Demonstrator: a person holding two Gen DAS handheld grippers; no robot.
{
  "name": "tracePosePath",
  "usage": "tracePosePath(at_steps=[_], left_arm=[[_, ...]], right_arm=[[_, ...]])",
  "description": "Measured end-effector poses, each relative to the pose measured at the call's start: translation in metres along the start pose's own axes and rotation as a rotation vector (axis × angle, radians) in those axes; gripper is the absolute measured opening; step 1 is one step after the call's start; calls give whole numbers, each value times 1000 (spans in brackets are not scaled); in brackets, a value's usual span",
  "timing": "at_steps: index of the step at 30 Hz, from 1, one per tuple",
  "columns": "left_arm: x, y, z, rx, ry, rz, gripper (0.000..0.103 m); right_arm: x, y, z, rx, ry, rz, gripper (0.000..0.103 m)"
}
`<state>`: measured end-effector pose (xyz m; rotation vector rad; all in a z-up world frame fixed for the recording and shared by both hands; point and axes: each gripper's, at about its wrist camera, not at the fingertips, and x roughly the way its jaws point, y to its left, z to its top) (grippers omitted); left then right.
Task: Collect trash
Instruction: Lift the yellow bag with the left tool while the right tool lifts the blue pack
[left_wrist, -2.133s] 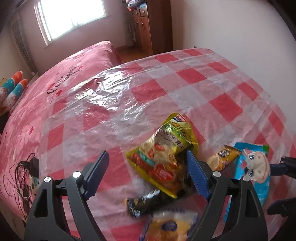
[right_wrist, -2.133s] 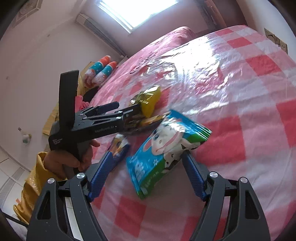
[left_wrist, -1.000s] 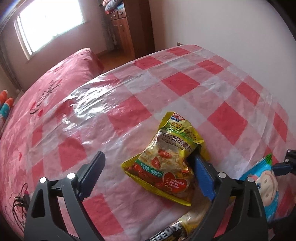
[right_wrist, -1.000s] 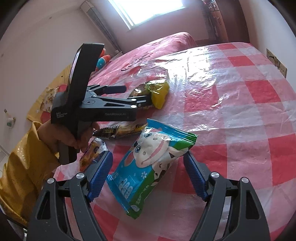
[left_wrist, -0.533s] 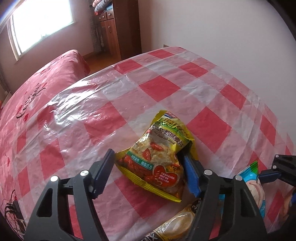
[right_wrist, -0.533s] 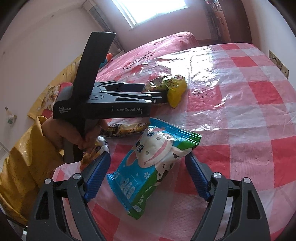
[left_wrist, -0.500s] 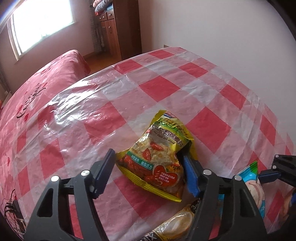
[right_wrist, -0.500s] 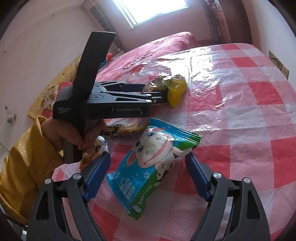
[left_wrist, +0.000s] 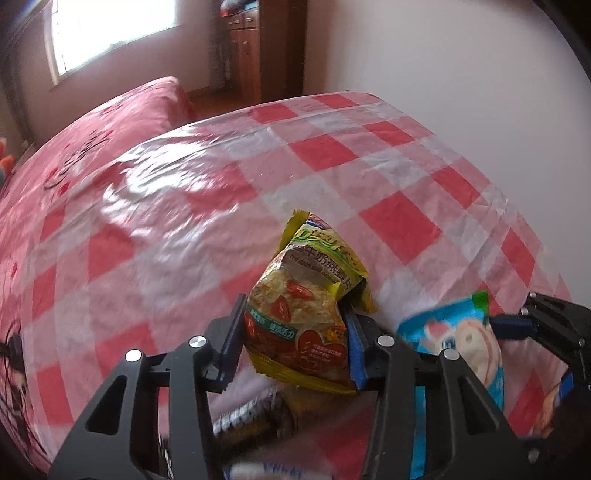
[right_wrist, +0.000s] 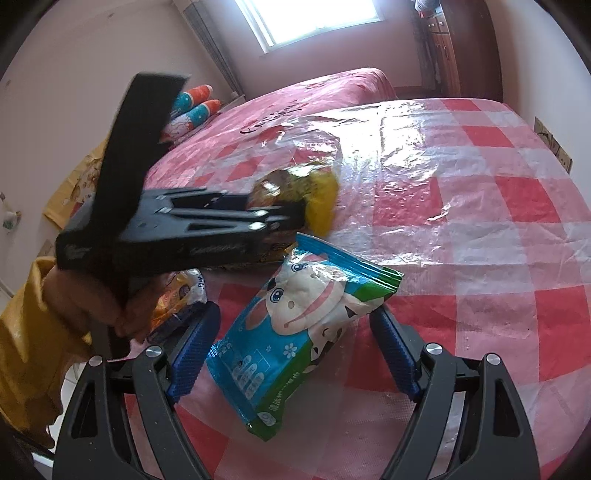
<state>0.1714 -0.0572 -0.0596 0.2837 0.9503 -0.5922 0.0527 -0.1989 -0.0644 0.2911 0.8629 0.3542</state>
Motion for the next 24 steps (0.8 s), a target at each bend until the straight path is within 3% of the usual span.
tracePosePath(at_steps=[6, 24], left_arm=[[-24, 14, -23, -98, -51, 20, 47], [-102, 41, -107, -316, -184, 57, 47]], right_arm=[[2, 2, -2, -14, 4, -20, 81], [11, 16, -4, -90, 18, -133, 56]])
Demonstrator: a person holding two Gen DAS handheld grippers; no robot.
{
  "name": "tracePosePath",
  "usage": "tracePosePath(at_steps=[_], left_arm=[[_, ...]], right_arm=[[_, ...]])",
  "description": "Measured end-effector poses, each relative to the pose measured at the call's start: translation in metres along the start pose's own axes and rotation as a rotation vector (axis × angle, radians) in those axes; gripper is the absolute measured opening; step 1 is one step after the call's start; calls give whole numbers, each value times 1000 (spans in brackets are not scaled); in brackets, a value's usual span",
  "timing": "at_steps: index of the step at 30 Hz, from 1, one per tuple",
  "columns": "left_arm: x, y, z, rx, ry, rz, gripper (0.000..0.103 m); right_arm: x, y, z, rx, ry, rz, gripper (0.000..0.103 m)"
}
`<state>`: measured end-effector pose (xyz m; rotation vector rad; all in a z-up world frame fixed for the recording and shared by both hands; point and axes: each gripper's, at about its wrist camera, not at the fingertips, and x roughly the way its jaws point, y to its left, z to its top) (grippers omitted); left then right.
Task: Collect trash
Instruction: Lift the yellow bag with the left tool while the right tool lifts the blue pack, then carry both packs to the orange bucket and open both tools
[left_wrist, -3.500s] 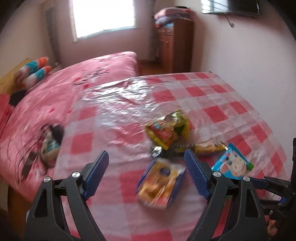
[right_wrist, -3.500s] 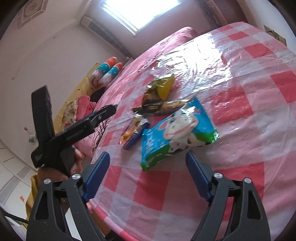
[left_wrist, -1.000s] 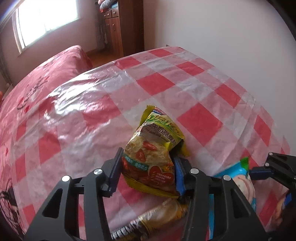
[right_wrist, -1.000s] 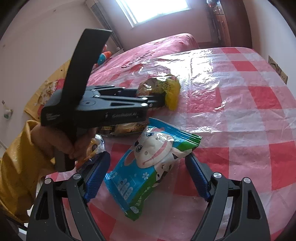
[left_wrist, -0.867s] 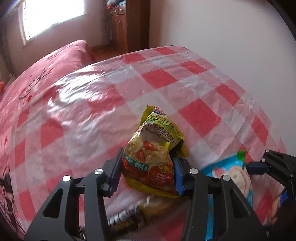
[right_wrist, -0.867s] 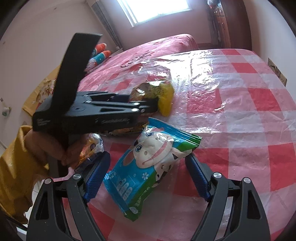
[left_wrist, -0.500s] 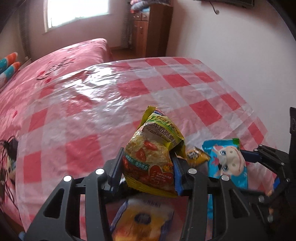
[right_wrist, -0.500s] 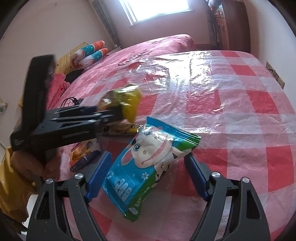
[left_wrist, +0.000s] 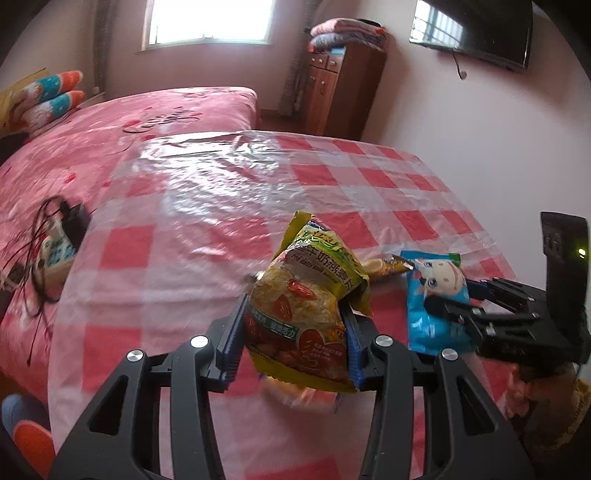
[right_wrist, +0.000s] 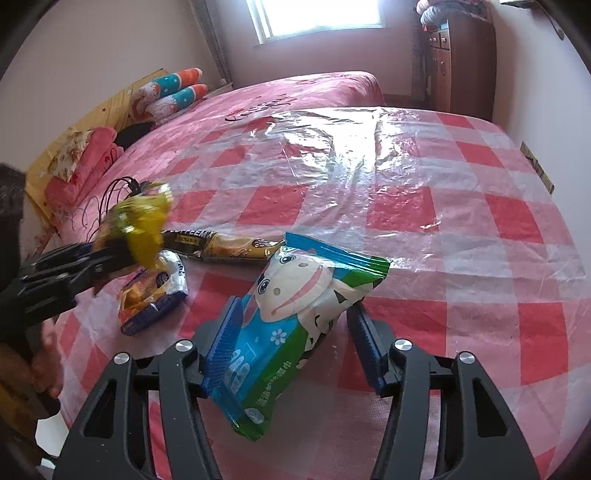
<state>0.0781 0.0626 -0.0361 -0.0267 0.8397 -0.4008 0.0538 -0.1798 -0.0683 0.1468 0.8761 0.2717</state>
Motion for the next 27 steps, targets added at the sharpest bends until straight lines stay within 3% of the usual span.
tracePosePath(at_steps=[13, 27], left_arm=[[-45, 44, -60, -162, -35, 34, 47], [-82, 77, -90, -249, -88, 27, 47]], right_arm=[[-11, 5, -4, -13, -65, -67, 39], [-33, 23, -6, -27, -99, -100, 38]])
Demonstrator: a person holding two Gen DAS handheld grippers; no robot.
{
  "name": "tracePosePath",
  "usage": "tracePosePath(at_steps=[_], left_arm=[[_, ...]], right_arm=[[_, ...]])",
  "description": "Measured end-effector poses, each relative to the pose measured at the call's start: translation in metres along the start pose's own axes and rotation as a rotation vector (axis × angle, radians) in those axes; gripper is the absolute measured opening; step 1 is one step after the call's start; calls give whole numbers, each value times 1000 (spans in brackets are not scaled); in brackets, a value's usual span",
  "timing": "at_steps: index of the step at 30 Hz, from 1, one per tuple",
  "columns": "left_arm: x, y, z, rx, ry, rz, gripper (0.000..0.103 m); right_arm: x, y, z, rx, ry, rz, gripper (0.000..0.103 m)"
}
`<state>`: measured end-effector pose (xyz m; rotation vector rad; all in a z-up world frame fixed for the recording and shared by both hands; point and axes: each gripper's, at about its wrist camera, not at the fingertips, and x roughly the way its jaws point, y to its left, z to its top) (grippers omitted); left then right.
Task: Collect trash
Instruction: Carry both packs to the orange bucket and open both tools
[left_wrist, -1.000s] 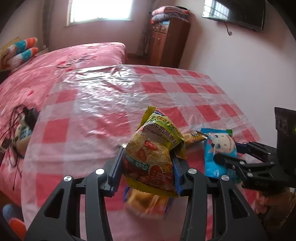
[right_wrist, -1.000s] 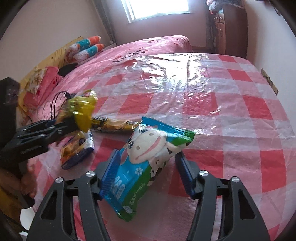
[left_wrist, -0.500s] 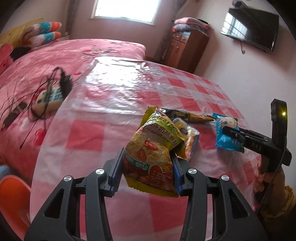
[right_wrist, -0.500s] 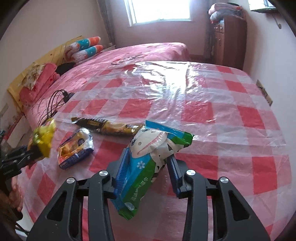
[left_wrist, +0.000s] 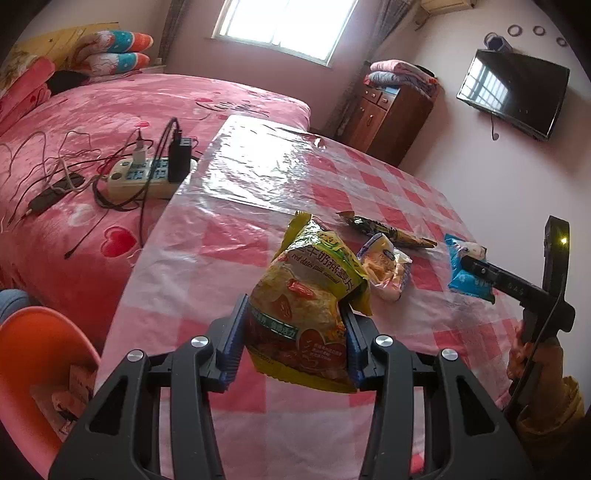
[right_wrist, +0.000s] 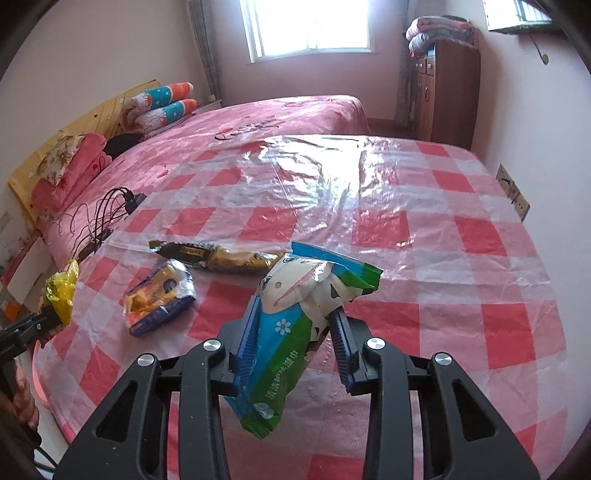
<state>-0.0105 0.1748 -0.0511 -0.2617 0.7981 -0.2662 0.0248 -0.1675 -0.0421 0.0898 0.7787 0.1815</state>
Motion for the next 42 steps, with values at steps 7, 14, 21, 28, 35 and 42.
tracePosePath(at_steps=[7, 14, 21, 28, 35, 42], left_arm=[[-20, 23, -3, -46, -35, 16, 47], [-49, 55, -12, -108, -82, 69, 47], [-79, 104, -29, -203, -109, 181, 47], [-100, 157, -54, -327, -113, 284, 47], [-113, 198, -76, -442, -119, 344, 47], [-111, 224, -91, -531, -79, 403, 65]], right_arm=[[-20, 31, 9, -53, -35, 36, 38], [-28, 87, 21, -137, -34, 171, 38], [-24, 174, 23, -263, 7, 366, 38], [-16, 266, 14, -409, 49, 525, 38], [-6, 337, -4, -521, 92, 641, 39], [14, 372, -31, -570, 153, 668, 74]])
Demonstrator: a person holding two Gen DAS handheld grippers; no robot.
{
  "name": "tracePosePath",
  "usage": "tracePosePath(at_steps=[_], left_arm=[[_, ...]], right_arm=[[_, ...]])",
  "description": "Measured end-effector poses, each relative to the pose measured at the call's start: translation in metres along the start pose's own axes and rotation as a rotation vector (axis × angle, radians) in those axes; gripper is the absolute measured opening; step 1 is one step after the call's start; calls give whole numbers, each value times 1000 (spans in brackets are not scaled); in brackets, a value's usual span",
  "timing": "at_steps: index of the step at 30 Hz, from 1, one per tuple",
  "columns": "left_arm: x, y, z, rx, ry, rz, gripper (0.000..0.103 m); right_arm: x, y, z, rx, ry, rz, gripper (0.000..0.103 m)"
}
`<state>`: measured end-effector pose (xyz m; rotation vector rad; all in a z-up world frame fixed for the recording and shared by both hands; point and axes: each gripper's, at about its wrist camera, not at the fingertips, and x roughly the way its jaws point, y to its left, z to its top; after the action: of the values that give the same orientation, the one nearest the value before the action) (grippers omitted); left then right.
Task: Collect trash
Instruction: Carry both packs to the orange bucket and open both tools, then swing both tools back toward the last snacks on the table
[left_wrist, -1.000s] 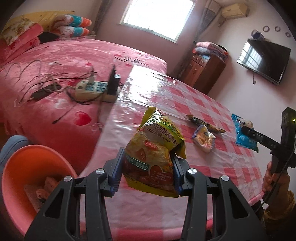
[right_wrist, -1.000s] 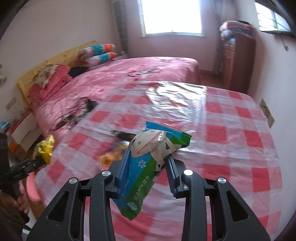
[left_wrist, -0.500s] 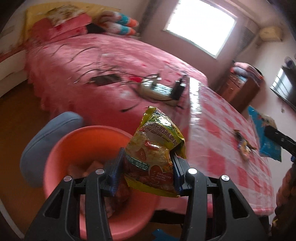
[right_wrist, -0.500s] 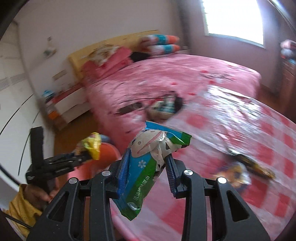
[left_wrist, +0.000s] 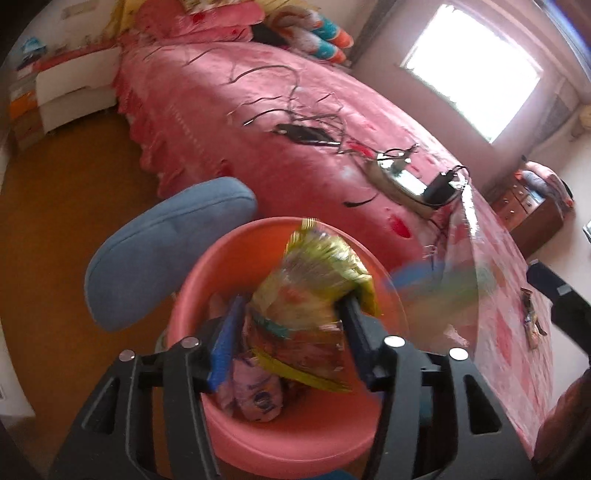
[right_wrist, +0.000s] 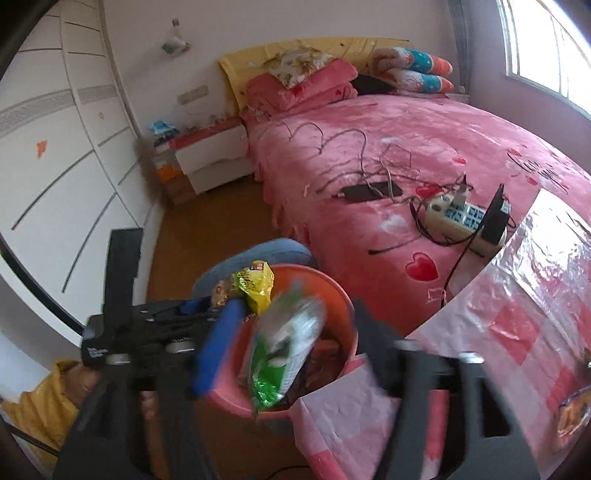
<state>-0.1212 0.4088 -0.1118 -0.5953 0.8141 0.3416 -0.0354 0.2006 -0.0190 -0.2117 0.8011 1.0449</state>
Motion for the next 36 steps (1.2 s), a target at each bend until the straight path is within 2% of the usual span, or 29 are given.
tracePosePath(at_steps=[3, 7, 9, 12, 19, 25, 27, 30, 34, 36], left_arm=[[-1, 3, 3, 1, -24, 22, 72], [-5, -1, 4, 8, -60, 20, 73], [-7, -5, 3, 16, -84, 18, 77], [-13, -13, 0, 25, -163, 5, 82], [-25, -38, -4, 68, -272, -60, 84], [-32, -66, -4, 98, -276, -121, 84], [-37, -80, -6, 142, -290, -130, 84], [-45, -102, -10, 219, -309, -120, 84], [-51, -129, -15, 307, -288, -75, 84], [-53, -138, -16, 331, -271, -98, 84]], right_arm=[[-7, -10, -6, 45, -7, -18, 82], [-24, -26, -14, 97, -47, -66, 88], [-31, -32, -18, 110, -64, -89, 88], [-42, -38, -26, 109, -94, -122, 88], [-72, -57, -48, 106, -205, -200, 88], [-103, -71, -66, 94, -348, -221, 90], [-112, -74, -71, 79, -388, -236, 96], [-123, -78, -76, 67, -418, -256, 98], [-138, -84, -84, 65, -458, -282, 98], [-145, -86, -88, 60, -480, -311, 98]])
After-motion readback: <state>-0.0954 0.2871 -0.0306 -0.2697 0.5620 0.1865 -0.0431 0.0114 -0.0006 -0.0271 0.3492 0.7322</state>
